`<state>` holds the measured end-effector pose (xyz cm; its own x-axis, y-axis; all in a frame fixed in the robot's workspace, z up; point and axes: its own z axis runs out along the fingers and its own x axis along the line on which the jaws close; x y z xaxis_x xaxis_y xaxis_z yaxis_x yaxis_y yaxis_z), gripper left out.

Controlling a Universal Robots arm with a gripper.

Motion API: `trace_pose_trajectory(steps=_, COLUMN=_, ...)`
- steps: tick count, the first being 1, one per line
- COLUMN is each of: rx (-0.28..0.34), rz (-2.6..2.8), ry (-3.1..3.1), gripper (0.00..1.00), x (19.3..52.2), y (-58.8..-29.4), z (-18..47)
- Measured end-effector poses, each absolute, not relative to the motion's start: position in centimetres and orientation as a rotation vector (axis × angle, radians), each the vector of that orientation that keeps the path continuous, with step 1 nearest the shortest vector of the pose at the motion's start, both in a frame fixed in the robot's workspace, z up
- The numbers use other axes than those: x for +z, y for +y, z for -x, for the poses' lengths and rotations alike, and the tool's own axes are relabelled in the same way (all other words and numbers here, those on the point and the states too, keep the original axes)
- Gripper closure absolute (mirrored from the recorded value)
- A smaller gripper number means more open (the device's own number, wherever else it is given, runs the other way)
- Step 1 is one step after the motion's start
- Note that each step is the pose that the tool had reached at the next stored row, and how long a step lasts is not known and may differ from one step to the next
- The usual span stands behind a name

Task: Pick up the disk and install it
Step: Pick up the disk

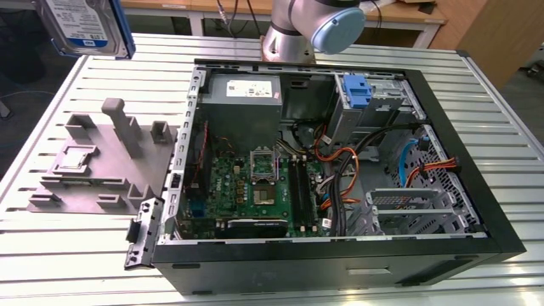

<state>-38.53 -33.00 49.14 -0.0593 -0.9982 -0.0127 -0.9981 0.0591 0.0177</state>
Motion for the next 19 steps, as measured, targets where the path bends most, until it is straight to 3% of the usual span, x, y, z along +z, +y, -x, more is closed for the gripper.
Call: trace_pose_trajectory(steps=19, rx=-0.034, rz=-2.153, ry=-2.284, gripper=0.64, x=49.14, y=-33.01, z=37.86)
